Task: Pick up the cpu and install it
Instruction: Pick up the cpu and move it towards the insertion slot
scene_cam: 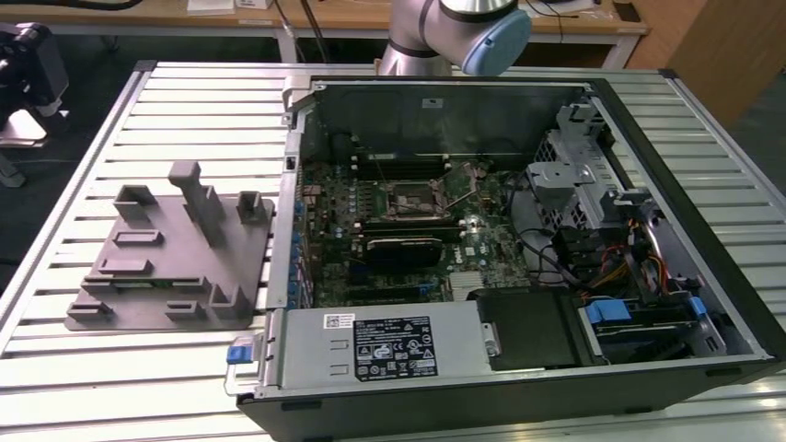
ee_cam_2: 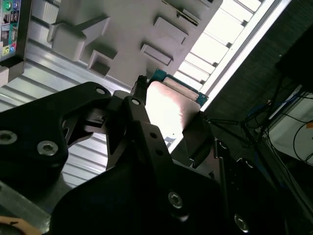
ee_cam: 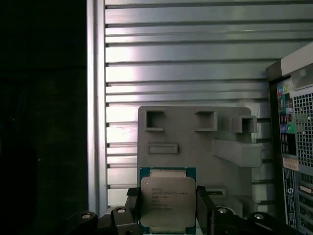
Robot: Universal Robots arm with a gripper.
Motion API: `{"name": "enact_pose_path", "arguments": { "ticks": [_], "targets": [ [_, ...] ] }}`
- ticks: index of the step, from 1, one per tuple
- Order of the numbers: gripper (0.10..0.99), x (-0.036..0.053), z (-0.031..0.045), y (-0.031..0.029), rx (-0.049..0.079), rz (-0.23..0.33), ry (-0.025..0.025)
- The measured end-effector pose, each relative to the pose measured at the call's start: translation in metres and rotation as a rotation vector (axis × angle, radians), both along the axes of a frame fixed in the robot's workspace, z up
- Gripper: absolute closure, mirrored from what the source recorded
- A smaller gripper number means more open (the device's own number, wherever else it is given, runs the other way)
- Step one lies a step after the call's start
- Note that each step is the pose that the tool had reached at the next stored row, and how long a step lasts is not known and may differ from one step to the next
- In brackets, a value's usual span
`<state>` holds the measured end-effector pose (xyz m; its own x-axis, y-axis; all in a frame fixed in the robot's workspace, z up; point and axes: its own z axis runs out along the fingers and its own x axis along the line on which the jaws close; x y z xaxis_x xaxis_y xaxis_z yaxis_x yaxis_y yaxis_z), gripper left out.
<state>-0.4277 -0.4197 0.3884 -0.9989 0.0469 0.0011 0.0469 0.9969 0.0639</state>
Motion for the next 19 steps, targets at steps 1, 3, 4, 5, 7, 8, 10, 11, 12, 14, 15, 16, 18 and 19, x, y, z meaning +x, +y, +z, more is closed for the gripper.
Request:
{"name": "enact_pose_path", "arguments": {
  "ticks": [1, 3, 4, 5, 7, 8, 10, 11, 12, 14, 15, 16, 18, 19],
  "targets": [
    [0.541, 0.0, 0.0017, 0.0, 0.0, 0.0, -0.0002],
    [0.541, 0.0, 0.0052, 0.0, 0.0, 0.0, -0.0004],
    [0.541, 0.0, 0.0068, 0.0001, 0.0, 0.0, -0.0005],
    [0.541, 0.0, 0.0084, 0.0001, 0.0, 0.0, -0.0008],
    [0.541, 0.0, 0.0118, 0.0001, 0.0, 0.0, -0.001],
    [0.541, 0.0, 0.0136, 0.0001, 0.0, 0.0, -0.0012],
    [0.541, 0.0, 0.0173, 0.0001, 0.0, 0.0, -0.0018],
    [0.541, 0.0, 0.0191, 0.0001, 0.0, 0.0, -0.002],
    [0.541, 0.0, 0.0211, 0.0002, 0.0, 0.0, -0.0023],
    [0.541, 0.0, 0.0256, 0.0002, 0.0, 0.0, -0.0028],
    [0.541, 0.0, 0.028, 0.0002, 0.0, 0.0, -0.0027],
    [0.541, 0.0, 0.0299, 0.0002, 0.0, 0.0, -0.003],
    [0.541, 0.0, 0.0309, 0.0002, 0.0, 0.0, -0.0032],
    [0.541, 0.0, 0.0309, 0.0002, 0.0, 0.0, -0.0032]
  ]
}}
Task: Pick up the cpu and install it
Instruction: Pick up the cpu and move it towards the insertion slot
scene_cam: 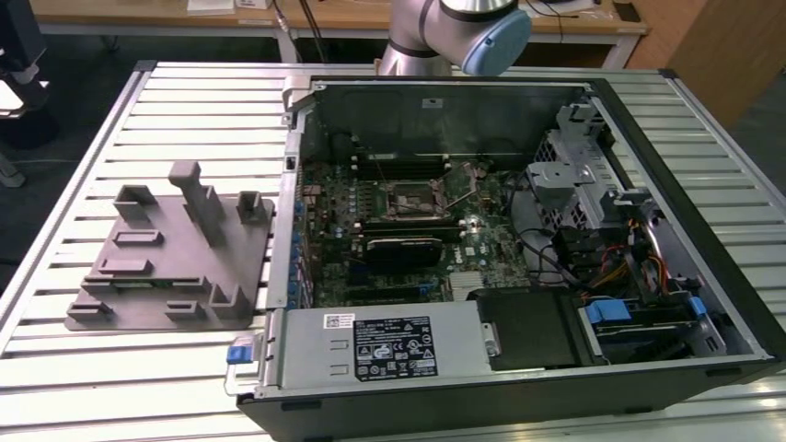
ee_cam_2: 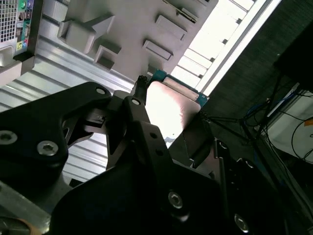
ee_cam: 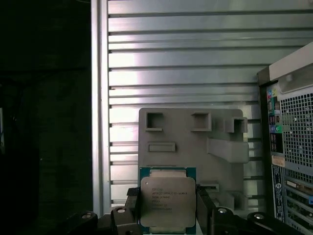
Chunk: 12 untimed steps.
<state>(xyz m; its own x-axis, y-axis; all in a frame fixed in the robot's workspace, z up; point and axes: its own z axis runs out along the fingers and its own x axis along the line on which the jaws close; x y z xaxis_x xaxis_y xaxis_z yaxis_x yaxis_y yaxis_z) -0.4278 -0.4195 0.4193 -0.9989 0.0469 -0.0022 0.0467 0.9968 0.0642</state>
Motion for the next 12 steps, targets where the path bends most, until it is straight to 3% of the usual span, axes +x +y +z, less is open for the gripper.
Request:
{"name": "enact_pose_path", "arguments": {
  "ticks": [5, 12],
  "targets": [
    [0.541, 0.0038, 0.0003, 0.0001, 0.0, 0.0, 0.0003],
    [0.541, 0.0217, 0.0002, 0.0, 0.0, 0.0, 0.0001]
  ]
}}
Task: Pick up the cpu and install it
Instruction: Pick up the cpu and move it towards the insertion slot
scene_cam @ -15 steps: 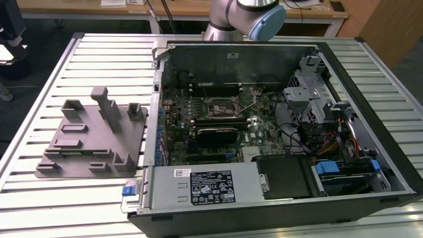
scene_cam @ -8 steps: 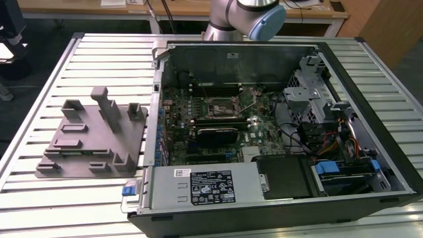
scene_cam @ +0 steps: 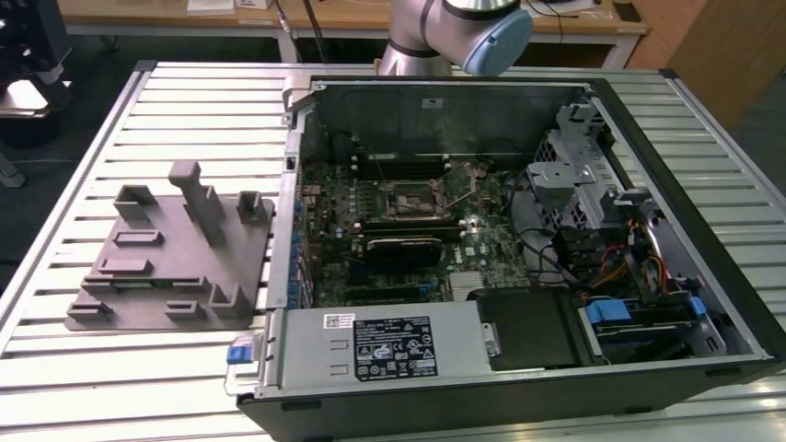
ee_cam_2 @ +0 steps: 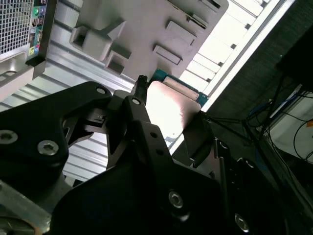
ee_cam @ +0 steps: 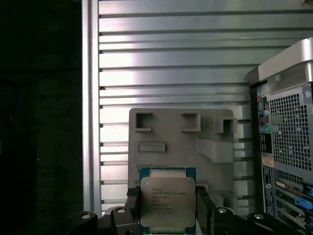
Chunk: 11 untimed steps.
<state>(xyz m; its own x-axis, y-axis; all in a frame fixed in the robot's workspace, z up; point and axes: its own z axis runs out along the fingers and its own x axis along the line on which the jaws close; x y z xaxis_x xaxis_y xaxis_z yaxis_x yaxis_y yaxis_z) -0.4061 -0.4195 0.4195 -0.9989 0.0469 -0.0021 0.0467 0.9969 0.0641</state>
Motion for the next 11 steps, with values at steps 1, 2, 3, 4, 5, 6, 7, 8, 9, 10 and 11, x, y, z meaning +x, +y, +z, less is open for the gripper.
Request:
{"name": "enact_pose_path", "arguments": {
  "ticks": [1, 2, 3, 4, 5, 6, 7, 8, 9, 10, 11],
  "targets": [
    [0.541, 0.0024, 0.0001, 0.0, 0.0, 0.0, 0.0001],
    [0.541, 0.005, 0.0001, 0.0, 0.0, 0.0, 0.0002],
    [0.541, 0.0072, 0.0001, 0.0, 0.0, 0.0, 0.0001],
    [0.541, 0.0094, 0.0, 0.0, 0.0, 0.0, 0.0001],
    [0.541, 0.0116, 0.0, 0.0, 0.0, 0.0, 0.0001],
    [0.541, 0.0136, 0.0001, 0.0, 0.0, 0.0, 0.0001],
    [0.541, 0.0156, 0.0, 0.0, 0.0, 0.0, 0.0001],
    [0.541, 0.0176, 0.0001, 0.0, 0.0, 0.0, 0.0002],
    [0.541, 0.0196, 0.0001, 0.0, 0.0, 0.0, 0.0001],
    [0.541, 0.0218, 0.0001, 0.0, 0.0, 0.0, 0.0001],
    [0.541, 0.0237, 0.0001, 0.0, 0.0, 0.0, 0.0001]
  ]
}}
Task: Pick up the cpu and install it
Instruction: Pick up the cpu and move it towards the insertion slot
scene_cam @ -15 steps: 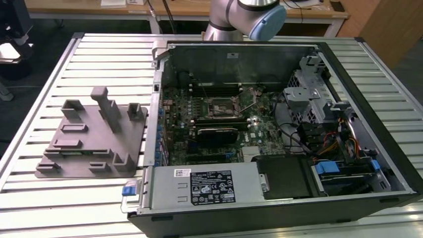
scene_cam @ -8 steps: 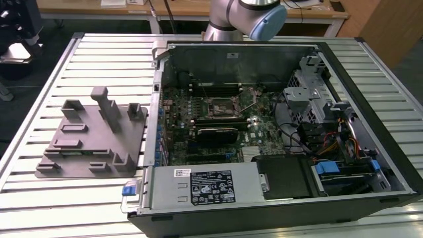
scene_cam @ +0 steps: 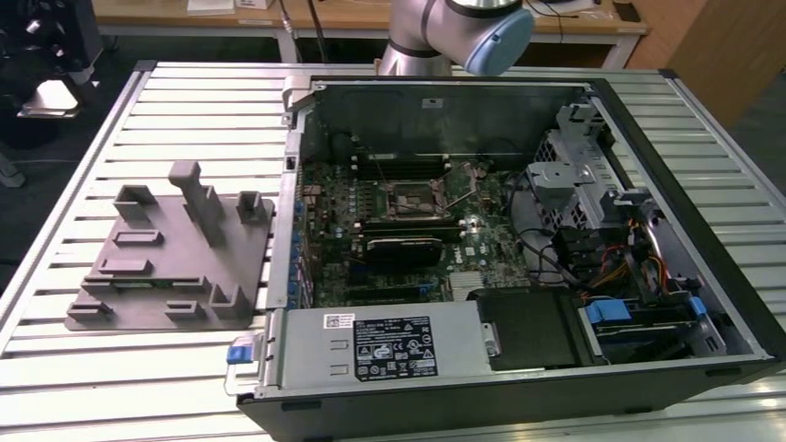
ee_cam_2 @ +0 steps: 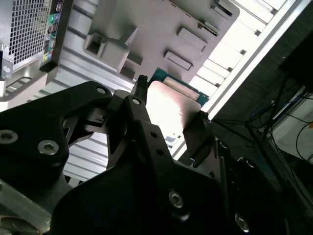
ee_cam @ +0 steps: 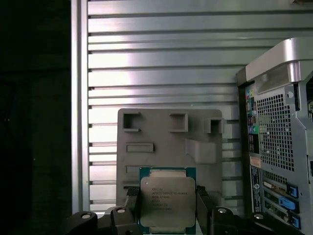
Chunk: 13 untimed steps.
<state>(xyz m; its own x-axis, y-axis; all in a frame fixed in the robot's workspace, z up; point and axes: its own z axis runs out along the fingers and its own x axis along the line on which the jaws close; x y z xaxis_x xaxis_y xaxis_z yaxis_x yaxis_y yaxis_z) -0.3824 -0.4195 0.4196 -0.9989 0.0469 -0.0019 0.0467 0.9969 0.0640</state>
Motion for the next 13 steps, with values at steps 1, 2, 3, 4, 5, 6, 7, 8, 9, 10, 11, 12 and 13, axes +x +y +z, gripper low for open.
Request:
{"name": "enact_pose_path", "arguments": {
  "ticks": [1, 2, 3, 4, 5, 6, 7, 8, 9, 10, 11, 12, 13],
  "targets": [
    [0.541, 0.0019, 0.0, 0.0, 0.0, 0.0, -0.0001],
    [0.541, 0.0037, 0.0, 0.0, 0.0, 0.0, 0.0],
    [0.541, 0.0054, 0.0, 0.0, 0.0, 0.0, 0.0],
    [0.541, 0.0071, 0.0, 0.0, 0.0, 0.0, -0.0001],
    [0.541, 0.0088, 0.0, 0.0, 0.0, 0.0, -0.0001],
    [0.541, 0.0105, 0.0, 0.0, 0.0, 0.0, -0.0001],
    [0.541, 0.0121, 0.0, 0.0, 0.0, 0.0, 0.0],
    [0.541, 0.0138, 0.0, 0.0, 0.0, 0.0, 0.0],
    [0.541, 0.0154, 0.0, 0.0, 0.0, 0.0, 0.0],
    [0.541, 0.0169, 0.0, 0.0, 0.0, 0.0, -0.0001],
    [0.541, 0.0184, 0.0, 0.0, 0.0, 0.0, 0.0],
    [0.541, 0.02, 0.0, 0.0, 0.0, 0.0, 0.0],
    [0.541, 0.0215, 0.0, 0.0, 0.0, 0.0, -0.0001]
  ]
}}
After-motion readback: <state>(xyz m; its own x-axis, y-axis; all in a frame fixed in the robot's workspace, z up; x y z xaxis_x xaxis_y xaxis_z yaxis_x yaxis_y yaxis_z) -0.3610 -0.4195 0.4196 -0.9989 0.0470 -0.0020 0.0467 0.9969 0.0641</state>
